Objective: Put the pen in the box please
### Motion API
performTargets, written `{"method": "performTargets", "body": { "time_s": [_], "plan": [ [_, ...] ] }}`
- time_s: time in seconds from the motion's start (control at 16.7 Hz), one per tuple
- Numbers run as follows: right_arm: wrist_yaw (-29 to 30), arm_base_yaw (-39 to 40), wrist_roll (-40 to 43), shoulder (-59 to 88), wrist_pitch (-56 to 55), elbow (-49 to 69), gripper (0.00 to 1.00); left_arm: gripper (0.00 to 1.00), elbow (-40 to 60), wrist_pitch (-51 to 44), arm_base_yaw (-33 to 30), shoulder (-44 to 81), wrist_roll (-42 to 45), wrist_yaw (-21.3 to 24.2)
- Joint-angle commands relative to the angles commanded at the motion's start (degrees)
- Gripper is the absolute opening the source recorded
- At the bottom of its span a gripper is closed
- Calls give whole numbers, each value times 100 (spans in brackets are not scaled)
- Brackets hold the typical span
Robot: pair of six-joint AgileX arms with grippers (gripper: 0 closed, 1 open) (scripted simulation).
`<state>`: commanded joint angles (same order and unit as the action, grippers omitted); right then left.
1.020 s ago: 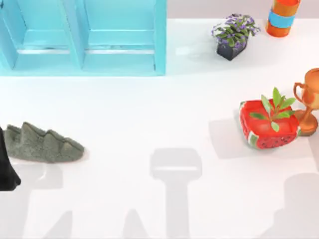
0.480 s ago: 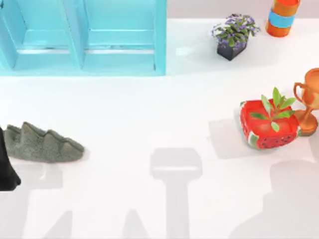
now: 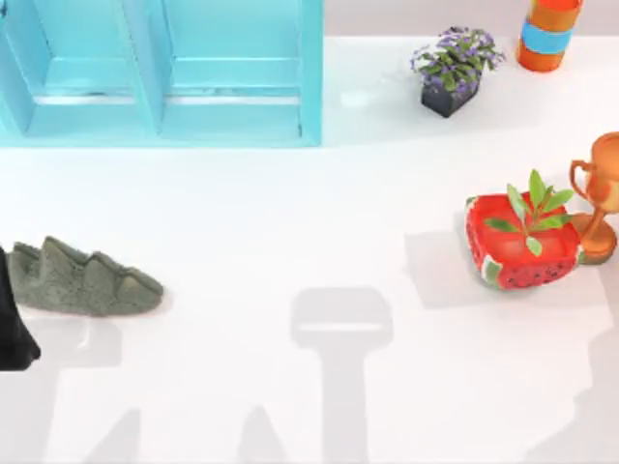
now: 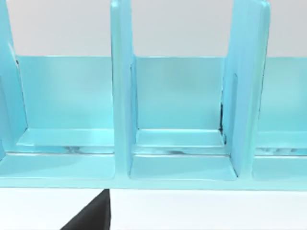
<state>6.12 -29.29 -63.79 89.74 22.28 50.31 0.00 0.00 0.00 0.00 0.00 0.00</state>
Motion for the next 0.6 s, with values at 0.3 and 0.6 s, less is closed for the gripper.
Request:
{"method": "performTargets", "body": {
  "time_s": [0.3,0.6],
  "plan": [
    [-1,-4,6,-1,-7,-4,8,100,0,0,0,0,0,0],
    [-1,-4,6,-1,-7,-4,45,100,0,0,0,0,0,0]
  ]
}}
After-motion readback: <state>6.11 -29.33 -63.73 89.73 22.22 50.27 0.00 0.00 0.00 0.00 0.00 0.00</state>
